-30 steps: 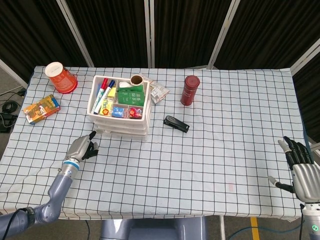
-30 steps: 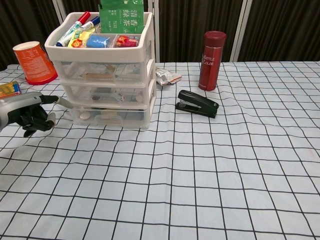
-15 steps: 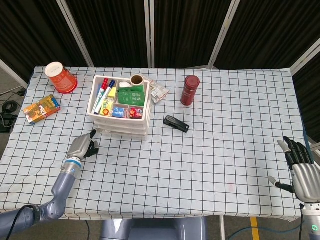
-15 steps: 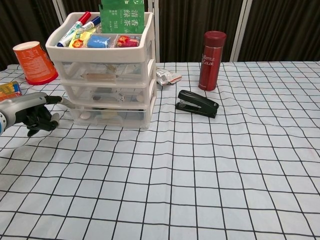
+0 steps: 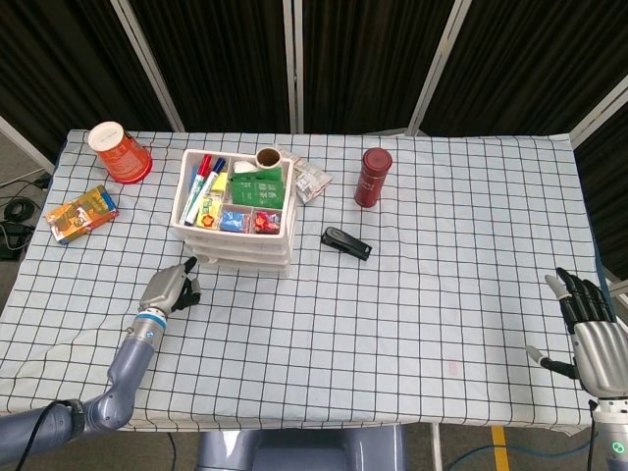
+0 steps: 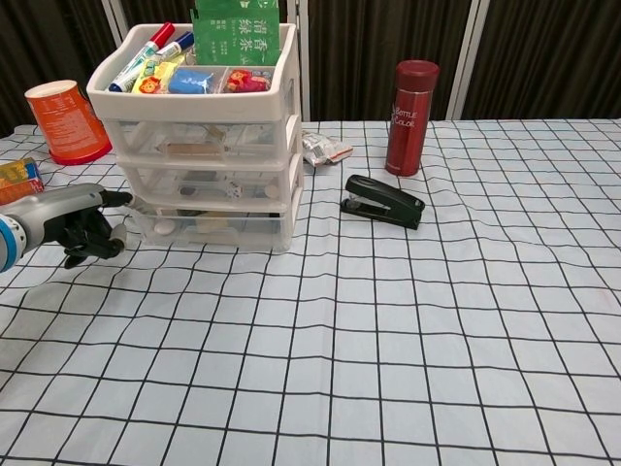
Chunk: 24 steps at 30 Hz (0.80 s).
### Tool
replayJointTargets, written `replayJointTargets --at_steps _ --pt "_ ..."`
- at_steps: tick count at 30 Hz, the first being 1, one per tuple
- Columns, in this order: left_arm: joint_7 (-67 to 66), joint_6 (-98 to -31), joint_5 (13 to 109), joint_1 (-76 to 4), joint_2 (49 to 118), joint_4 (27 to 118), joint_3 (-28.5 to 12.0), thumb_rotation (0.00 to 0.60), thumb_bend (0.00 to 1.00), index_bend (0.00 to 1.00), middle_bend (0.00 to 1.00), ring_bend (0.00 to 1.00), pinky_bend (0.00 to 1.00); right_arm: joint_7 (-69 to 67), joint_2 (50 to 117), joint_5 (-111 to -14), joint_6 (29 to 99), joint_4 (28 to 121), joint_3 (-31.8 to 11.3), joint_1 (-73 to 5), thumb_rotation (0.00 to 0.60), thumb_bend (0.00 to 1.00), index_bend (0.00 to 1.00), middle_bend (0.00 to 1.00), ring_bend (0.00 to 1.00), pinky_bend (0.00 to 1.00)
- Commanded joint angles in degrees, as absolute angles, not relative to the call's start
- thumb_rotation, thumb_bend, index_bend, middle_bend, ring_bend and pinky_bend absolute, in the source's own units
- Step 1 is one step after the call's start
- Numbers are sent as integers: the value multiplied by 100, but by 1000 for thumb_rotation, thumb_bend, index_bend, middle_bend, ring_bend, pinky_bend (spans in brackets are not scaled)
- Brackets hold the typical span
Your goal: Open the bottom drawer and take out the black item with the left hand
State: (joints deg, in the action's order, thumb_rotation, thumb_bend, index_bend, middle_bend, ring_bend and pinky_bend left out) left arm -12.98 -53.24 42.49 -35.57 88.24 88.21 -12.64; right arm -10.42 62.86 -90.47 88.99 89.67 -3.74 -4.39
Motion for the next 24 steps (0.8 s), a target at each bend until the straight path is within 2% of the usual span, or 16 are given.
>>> replayJointTargets --at_steps 1,14,24 --pt "-1285 -5318 4214 -3564 8801 8857 -1262 600 853 347 919 911 765 -1046 6283 -9044 8899 8970 -373 -436 600 24 13 0 0 0" --pt "-1193 -5345 4226 -3557 8672 9002 -1224 600 856 539 919 911 765 -1028 6291 -9040 8877 8969 -368 -442 600 23 14 0 0 0" --pt "-1171 -5304 4202 -3568 8607 9068 -1168 600 856 564 919 911 765 -1031 6287 -9041 8881 8972 -368 -440 600 24 13 0 0 0"
